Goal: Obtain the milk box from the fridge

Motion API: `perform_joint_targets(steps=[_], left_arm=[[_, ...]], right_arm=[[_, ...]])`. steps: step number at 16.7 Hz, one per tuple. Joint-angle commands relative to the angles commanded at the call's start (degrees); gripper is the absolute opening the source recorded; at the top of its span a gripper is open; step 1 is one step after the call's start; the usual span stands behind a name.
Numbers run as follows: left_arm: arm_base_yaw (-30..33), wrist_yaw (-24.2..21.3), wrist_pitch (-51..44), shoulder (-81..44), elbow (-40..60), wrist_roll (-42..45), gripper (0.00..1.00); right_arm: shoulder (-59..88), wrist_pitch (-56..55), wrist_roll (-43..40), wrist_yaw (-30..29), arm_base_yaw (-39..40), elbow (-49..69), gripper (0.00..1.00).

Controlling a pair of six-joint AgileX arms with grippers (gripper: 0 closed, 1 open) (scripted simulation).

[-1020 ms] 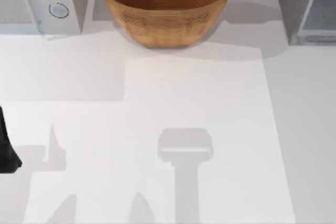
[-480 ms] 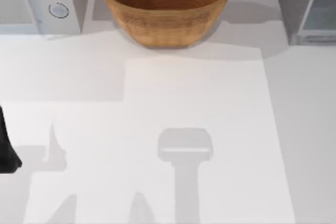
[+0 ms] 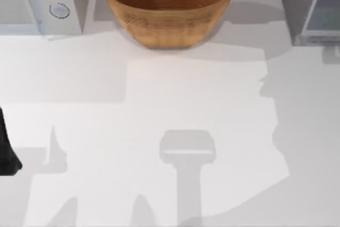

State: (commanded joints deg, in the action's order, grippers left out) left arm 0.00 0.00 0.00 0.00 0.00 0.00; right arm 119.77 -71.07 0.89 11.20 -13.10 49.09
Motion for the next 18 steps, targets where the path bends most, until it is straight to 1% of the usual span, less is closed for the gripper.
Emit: perform_joint_targets(steps=[7, 13, 15, 18], left_arm=[[0.0, 0.0, 0.0, 0.0, 0.0, 0.0, 1.0], [0.0, 0.0, 0.0, 0.0, 0.0, 0.0, 1.0], [0.0, 0.0, 0.0, 0.0, 0.0, 0.0, 1.0], [0.0, 0.0, 0.0, 0.0, 0.0, 0.0, 1.0]], right_arm=[[0.79, 1.19, -0.01, -0.53, 0.43, 1.63, 1.0], [7.33, 7.23, -0.06, -1.87, 1.73, 14.72, 1.0], [8.42, 8.59, -0.09, -2.18, 2.03, 16.8, 1.0], [8.52, 8.69, -0.09, -2.21, 2.06, 16.95, 1.0]])
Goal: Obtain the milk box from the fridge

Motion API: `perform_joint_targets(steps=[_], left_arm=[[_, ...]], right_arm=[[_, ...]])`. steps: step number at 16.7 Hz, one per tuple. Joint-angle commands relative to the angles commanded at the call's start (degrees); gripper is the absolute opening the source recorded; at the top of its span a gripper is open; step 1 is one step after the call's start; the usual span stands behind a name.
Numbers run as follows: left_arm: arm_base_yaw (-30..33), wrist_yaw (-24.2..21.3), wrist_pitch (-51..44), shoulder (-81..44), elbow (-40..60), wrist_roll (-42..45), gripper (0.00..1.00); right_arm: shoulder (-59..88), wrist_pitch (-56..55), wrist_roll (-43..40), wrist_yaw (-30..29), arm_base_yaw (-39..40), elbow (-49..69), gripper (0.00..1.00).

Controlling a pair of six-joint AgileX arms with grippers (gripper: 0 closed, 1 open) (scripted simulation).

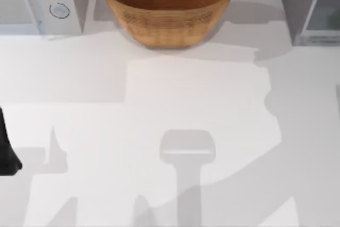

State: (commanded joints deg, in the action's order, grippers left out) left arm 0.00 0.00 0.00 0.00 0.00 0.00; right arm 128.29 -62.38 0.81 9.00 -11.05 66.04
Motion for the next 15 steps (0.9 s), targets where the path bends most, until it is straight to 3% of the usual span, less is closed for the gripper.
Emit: perform_joint_targets(steps=[1, 14, 15], left_arm=[[0.0, 0.0, 0.0, 0.0, 0.0, 0.0, 1.0], [0.0, 0.0, 0.0, 0.0, 0.0, 0.0, 1.0], [0.0, 0.0, 0.0, 0.0, 0.0, 0.0, 1.0]], right_arm=[[0.0, 0.0, 0.0, 0.0, 0.0, 0.0, 1.0], [0.0, 0.0, 0.0, 0.0, 0.0, 0.0, 0.02], [0.0, 0.0, 0.0, 0.0, 0.0, 0.0, 0.0]])
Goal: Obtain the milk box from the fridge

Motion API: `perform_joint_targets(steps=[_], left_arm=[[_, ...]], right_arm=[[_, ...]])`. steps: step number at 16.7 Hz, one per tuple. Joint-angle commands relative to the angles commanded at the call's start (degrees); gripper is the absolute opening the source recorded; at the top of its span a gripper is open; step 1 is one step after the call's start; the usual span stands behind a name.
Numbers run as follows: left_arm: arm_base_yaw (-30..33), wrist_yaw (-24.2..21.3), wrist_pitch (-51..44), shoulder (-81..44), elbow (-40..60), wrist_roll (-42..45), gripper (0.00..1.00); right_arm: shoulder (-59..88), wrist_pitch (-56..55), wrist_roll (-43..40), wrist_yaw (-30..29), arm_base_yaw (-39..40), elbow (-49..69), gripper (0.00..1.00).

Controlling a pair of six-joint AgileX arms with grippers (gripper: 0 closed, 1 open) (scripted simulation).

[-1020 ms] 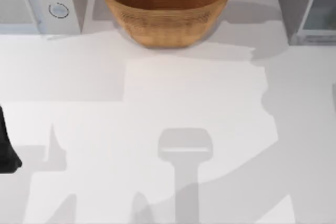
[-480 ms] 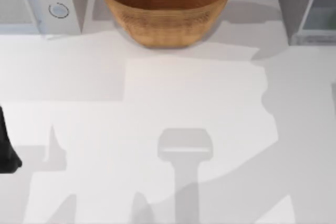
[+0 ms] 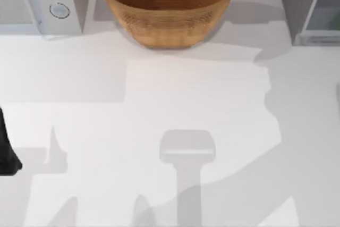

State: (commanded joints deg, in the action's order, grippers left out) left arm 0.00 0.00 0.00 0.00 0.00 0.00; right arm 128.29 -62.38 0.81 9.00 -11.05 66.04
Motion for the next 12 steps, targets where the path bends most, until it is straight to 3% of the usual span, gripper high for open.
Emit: perform_joint_targets(steps=[12], left_arm=[[0.0, 0.0, 0.0, 0.0, 0.0, 0.0, 1.0]], right_arm=[[-2.88, 3.29, 0.18, 0.17, -0.04, 0.58, 0.0]])
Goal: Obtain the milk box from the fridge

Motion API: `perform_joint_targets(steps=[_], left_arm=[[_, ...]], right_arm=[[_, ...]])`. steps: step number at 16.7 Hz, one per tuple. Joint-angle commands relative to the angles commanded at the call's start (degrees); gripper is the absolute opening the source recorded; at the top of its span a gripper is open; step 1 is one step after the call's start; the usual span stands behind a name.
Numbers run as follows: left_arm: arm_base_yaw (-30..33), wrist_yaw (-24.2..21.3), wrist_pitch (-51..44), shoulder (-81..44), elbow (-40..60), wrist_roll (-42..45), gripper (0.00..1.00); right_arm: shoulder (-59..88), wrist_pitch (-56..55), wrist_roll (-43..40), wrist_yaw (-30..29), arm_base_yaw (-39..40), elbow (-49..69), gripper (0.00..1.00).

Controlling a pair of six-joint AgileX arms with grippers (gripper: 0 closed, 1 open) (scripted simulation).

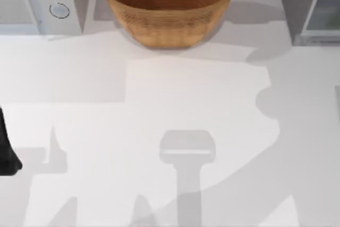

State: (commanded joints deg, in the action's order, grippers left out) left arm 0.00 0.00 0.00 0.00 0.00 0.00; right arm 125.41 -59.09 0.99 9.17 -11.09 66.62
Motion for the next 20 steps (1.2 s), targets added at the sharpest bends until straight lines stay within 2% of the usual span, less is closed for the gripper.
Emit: perform_joint_targets(steps=[5, 11, 20], left_arm=[[0.0, 0.0, 0.0, 0.0, 0.0, 0.0, 1.0], [0.0, 0.0, 0.0, 0.0, 0.0, 0.0, 1.0], [0.0, 0.0, 0.0, 0.0, 0.0, 0.0, 1.0]], right_arm=[[-4.76, 6.08, -0.02, -0.04, -0.13, 1.21, 0.0], [-5.46, 5.63, 0.06, 0.25, -0.1, 0.14, 0.0], [-19.67, -2.24, 0.17, 2.86, -2.69, -22.9, 0.0]])
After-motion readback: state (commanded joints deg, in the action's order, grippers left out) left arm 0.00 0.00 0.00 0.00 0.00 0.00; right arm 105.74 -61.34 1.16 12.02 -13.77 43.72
